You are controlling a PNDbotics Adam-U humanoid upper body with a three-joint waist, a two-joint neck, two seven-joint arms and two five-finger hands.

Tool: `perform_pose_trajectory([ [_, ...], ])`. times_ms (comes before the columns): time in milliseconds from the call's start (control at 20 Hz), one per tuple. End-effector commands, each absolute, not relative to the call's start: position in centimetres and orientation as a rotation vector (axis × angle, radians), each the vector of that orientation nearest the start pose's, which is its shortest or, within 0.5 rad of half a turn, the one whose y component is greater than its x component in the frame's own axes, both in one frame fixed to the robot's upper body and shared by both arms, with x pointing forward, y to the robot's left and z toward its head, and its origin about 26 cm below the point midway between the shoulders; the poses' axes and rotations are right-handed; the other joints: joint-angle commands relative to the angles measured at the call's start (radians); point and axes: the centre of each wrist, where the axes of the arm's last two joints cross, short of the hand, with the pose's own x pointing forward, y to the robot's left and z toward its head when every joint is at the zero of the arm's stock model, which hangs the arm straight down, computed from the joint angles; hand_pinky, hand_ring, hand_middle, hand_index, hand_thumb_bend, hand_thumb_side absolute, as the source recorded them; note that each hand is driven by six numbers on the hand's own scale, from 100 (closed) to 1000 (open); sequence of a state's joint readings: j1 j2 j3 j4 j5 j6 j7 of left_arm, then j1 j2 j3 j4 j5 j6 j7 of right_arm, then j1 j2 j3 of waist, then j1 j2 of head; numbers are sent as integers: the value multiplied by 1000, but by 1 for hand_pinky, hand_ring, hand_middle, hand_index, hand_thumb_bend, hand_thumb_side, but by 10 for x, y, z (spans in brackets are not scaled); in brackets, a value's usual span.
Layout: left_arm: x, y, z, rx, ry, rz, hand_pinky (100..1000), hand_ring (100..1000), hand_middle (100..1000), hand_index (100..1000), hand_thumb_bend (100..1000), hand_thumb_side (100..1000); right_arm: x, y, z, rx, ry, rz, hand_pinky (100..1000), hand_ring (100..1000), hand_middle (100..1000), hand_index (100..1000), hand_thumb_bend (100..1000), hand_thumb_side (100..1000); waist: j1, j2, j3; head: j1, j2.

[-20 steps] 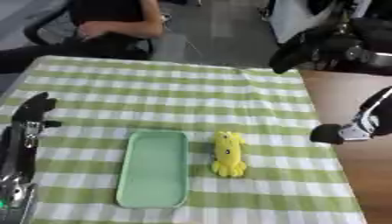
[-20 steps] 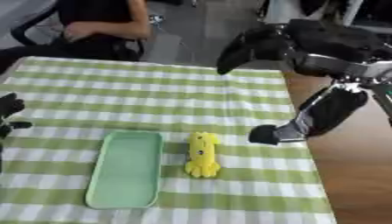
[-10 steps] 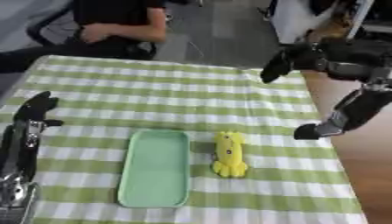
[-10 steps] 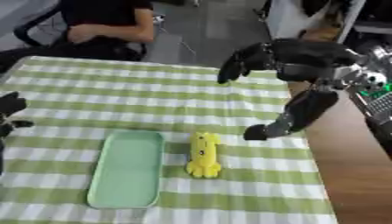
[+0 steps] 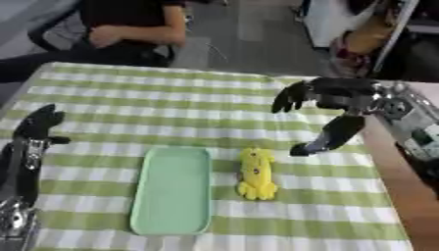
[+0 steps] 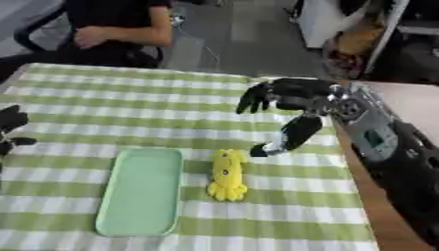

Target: Pick up objects on the table and place them in the box.

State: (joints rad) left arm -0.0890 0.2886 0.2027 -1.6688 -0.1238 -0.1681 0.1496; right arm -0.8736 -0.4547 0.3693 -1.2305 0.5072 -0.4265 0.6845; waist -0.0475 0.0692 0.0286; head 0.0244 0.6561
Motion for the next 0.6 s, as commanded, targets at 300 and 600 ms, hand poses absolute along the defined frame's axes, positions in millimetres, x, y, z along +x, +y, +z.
perform_pose_trajectory([
  [300,295,352,84,575,-1974,-112,618,806,887,767,686,1000,453,-211,206,-347,-1620,2052,708,756,824,860,548,555,7,-10,2,-14,-8],
  [600,296,351,84,568,-1974,-118,618,807,888,766,685,1000,454,-203,198,-324,-1602,2075,706,751,819,857,545,551,7,-9,4,-17,-7],
])
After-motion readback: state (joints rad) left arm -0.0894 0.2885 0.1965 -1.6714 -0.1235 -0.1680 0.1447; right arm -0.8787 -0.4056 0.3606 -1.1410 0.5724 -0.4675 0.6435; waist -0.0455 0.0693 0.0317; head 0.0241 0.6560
